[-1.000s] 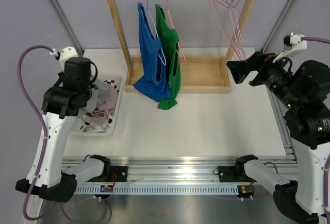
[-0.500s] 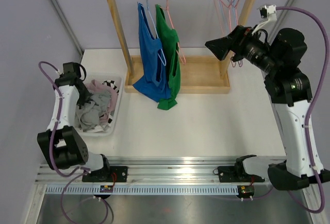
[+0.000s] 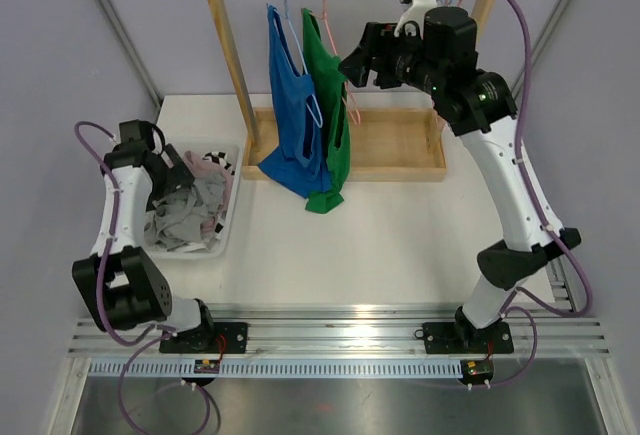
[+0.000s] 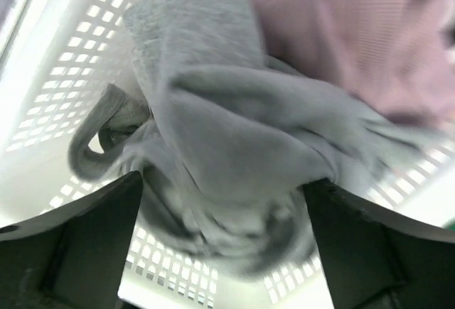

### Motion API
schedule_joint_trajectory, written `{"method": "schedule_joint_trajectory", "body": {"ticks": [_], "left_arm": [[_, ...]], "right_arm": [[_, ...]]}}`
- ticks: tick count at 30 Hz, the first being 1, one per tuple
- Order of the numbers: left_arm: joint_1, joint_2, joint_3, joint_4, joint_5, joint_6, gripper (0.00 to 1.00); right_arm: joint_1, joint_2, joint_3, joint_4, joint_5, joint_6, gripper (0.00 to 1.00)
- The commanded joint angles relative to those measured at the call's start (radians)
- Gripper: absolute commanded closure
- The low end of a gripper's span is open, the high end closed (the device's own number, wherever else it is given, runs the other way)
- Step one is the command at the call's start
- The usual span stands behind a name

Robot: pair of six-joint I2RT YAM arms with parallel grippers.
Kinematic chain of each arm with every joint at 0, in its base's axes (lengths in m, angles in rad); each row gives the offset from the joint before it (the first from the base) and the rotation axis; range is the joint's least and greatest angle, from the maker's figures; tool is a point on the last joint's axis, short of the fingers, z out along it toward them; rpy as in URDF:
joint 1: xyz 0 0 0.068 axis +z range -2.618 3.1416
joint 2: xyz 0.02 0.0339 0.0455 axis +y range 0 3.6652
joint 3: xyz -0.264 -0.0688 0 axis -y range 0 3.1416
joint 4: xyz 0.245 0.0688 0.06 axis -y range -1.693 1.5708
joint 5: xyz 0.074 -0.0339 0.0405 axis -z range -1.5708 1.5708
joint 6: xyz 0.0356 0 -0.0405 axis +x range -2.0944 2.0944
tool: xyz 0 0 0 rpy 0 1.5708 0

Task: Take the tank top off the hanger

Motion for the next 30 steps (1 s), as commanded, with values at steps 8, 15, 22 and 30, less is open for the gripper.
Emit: {"method": "schedule_joint_trajectory", "body": {"ticks": [8, 15, 22, 30], "left_arm": [[-0.105, -0.41, 0.134, -0.049, 0.066, 0.056, 0.01], [-0.228, -0.513, 0.102, -0.09, 0.061, 0.093, 0.01], [-0.286, -0.516, 0.032, -0.08, 0.052, 0.107, 0.01], [-0.393, -0.49, 0.0, -0.063, 0.012, 0.108, 0.01]], "right_arm": [[0.074, 0.279, 0.423, -0.159, 0.288, -0.207, 0.27], [0.074, 0.35, 0.464, -0.047, 0.229, -0.241, 0.49], [0.074, 0.39, 0.48, 0.053, 0.19, -0.252, 0.55], [0.079, 0.439, 0.511, 0.132, 0.189, -0.261, 0.67]]}}
